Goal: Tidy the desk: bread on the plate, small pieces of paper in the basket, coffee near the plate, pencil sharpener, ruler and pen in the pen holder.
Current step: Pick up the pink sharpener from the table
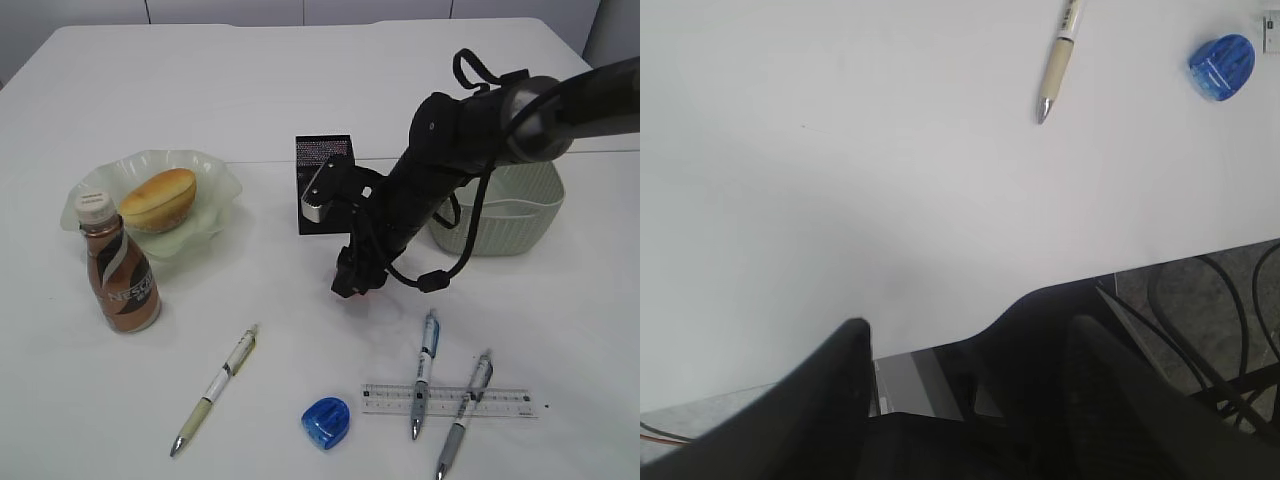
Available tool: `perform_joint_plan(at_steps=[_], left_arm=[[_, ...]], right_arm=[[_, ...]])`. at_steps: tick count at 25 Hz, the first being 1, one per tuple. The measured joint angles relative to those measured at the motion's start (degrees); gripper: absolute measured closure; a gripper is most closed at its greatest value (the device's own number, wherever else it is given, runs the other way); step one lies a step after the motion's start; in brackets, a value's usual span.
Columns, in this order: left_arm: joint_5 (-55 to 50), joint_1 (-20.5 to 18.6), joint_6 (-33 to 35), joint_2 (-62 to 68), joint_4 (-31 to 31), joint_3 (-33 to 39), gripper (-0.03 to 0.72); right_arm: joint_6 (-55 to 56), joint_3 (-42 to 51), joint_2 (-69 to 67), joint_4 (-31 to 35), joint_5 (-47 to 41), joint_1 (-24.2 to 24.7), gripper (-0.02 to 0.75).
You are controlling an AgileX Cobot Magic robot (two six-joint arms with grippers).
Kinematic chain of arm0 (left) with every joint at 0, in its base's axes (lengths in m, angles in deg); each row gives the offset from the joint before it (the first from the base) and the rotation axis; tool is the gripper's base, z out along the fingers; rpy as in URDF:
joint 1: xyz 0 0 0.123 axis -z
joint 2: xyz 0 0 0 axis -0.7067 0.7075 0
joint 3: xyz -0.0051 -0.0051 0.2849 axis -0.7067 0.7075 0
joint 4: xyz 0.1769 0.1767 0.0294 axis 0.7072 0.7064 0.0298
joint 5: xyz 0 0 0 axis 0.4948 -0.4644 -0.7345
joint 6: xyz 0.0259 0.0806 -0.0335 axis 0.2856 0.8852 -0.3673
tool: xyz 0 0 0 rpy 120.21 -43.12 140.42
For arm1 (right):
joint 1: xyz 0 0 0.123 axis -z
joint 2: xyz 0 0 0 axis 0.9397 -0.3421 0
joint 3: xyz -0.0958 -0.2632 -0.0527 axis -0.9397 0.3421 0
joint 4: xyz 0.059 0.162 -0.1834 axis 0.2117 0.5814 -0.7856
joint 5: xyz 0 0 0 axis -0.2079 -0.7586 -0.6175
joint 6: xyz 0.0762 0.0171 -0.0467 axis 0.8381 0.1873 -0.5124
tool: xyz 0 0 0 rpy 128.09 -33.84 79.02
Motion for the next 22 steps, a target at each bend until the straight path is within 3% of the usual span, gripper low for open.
perform_joint_plan(at_steps=[6,12,22], left_arm=[[0.0,0.0,0.0,0.0,0.08,0.0,0.246],[0.0,0.0,0.0,0.0,0.12,0.0,0.246],[-0.09,0.0,0.0,0.0,0.12,0.0,0.254]], right_arm=[[0.0,0.0,-0.23,-0.1,0.0,0.0,0.307],[0.0,0.0,-0.36,-0.2,0.0,0.0,0.522],[0.24,-0.15,-0.36,0.03,-1.95,0.0,0.555]])
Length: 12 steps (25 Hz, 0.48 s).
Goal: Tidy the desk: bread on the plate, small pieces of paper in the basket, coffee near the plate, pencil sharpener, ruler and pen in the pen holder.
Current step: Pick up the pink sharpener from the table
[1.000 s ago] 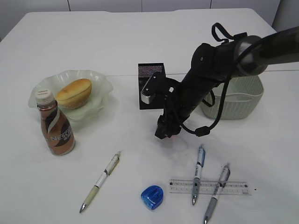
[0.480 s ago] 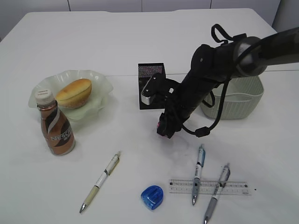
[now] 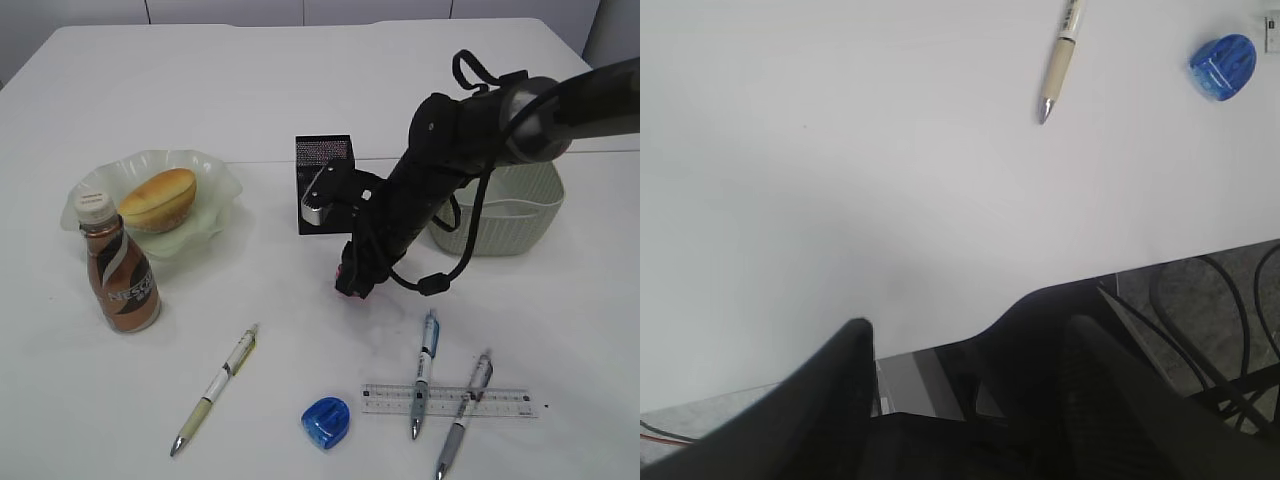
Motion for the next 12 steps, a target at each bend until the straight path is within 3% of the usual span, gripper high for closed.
perform_joint_plan(at_steps=[12], left_arm=[[0.0,0.0,0.0,0.0,0.0,0.0,0.254]], right_arm=[[14.23,-1.13,2.93,0.13,-8.42,0.0,0.556]])
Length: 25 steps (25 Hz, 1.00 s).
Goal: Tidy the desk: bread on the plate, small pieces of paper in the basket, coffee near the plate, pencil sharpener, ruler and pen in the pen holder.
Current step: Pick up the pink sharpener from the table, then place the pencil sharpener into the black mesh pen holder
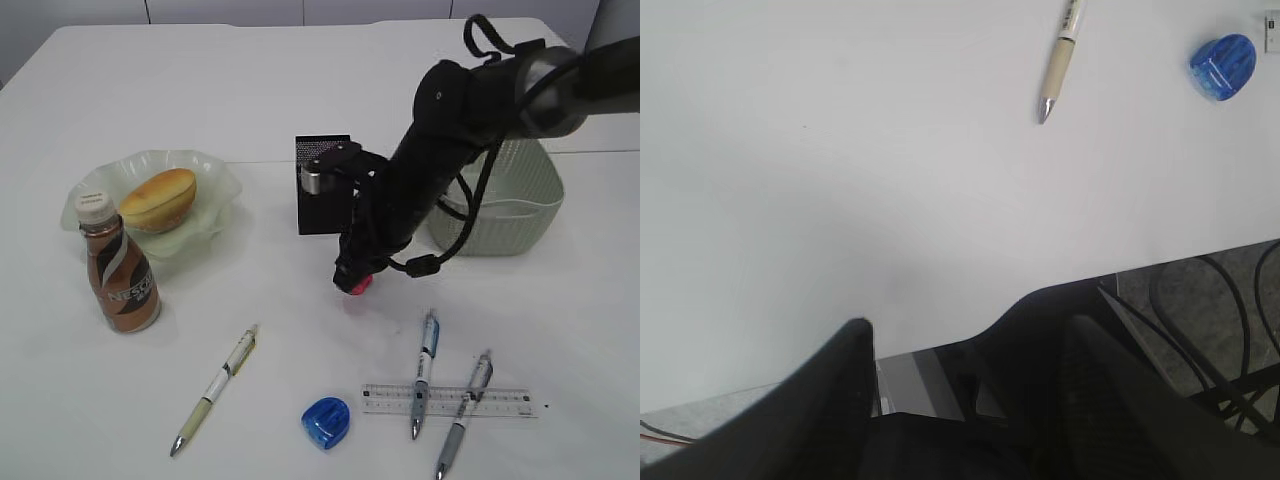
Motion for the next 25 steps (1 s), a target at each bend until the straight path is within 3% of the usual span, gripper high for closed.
perform_joint_plan(at_steps=[9,14,18,25], left_arm=[[0.0,0.0,0.0,0.0,0.0,0.0,0.254],[0.0,0.0,0.04,0.0,-1.26,0.0,0.254],[0.0,0.0,0.04,0.0,-1.5,0.0,0.254],[0.0,0.0,0.04,0.0,-2.05,0.0,0.254]], right_arm=[[28.33,-11.47,0.66,-0.97,-13.65,0.0,0.557],[43.73,-21.43,0.66,-10.88,-17.42,0.0,0.557],[49.35,-28.71,0.66,-19.22,-16.6,0.0,0.557],[51.08,-32.48,0.43,-21.16,-6.78,0.0,0.557]])
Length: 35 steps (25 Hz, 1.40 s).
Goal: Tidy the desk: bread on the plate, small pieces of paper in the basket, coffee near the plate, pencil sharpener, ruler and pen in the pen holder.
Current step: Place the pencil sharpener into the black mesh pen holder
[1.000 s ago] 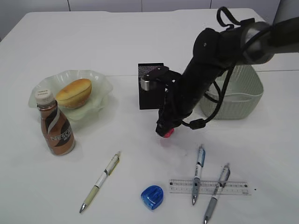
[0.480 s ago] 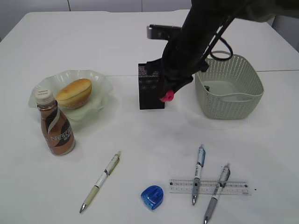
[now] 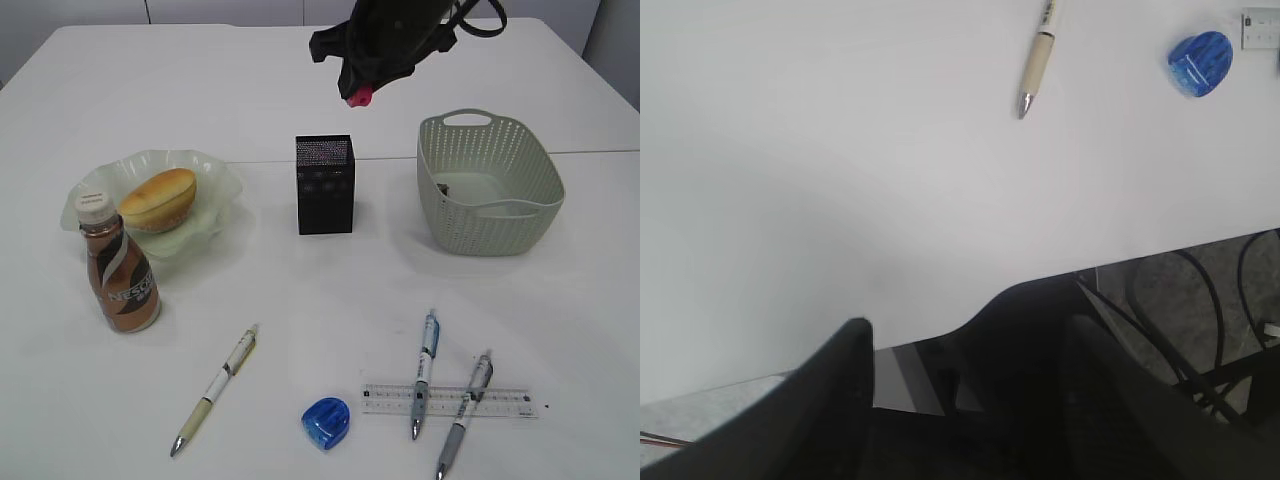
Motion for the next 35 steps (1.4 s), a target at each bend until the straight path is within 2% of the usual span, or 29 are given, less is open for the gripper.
perform_joint_plan(at_steps=[10,35], left_arm=[[0.0,0.0,0.0,0.0,-1.45,0.0,0.254],[0.0,0.0,0.0,0.0,-1.55,0.0,0.254]], right_arm=[[0.26,0.0,-5.08,-2.02,12.31,0.0,0.557],[-4.66,0.0,-13.0,-1.15,18.98,-1.57,0.557]])
